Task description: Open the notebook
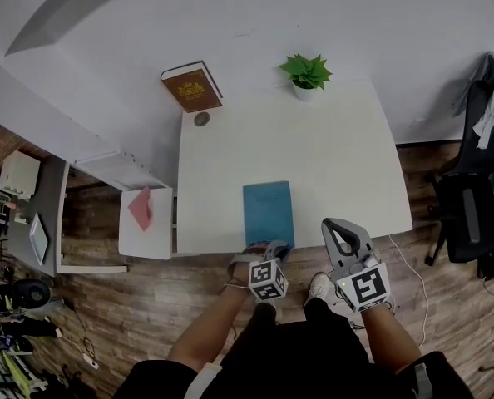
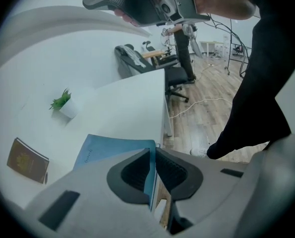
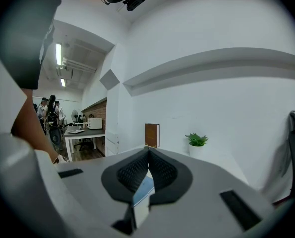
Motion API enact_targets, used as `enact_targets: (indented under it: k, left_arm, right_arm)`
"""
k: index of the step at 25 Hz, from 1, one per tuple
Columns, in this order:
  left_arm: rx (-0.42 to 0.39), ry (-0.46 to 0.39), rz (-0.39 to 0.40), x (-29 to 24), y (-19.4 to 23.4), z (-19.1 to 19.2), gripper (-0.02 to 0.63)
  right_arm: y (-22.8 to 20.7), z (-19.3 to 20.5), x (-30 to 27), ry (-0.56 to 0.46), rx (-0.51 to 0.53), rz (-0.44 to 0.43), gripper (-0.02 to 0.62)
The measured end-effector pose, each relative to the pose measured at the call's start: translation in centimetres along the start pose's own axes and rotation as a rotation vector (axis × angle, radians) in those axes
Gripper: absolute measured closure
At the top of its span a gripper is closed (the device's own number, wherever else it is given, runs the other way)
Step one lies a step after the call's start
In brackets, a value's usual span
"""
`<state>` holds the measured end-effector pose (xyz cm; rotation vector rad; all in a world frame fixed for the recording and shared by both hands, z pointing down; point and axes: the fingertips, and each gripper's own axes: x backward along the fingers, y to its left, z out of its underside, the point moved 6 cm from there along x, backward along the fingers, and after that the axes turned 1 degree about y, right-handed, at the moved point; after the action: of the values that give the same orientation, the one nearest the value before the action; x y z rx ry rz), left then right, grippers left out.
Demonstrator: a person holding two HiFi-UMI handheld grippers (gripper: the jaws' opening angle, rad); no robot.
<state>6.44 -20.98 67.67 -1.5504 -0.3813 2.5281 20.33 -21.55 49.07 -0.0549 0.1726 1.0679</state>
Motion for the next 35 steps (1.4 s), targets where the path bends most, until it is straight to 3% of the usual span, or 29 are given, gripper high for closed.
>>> enact_targets:
  k: [7,15,24,32,35]
  left_arm:
    - [0.064,-0.095,-0.056,2.8,0.8,-0.2,0.594]
    - [0.244,-0.24,-0.174,6.4,1.9,0.3,0.598]
    - [0.717,-0.524,-0.324,11.2,3.1,4.0,0.6]
    - [1.257,-0.758,-0.434,14.0,3.2,11.0,0.6]
    - [1.411,-0.793,-0.506,14.9,3.2,14.1,0.6]
  right_arm:
    - [0.9,-0.3,-0.2,-0.004,-0.01,-0.005,0.592]
    - [2.3,-0.7,-0.6,-0.008,0.008,-0.025,0.591]
    - [4.8,-2.1,-1.9,-0.02,0.063,-0.093,0.592]
    - [7.0,-3.2,-3.6,-0.025,0.093,-0.15,0.592]
    - [7.7,-3.6,-4.1,-0.027,0.093,-0.163,0.591]
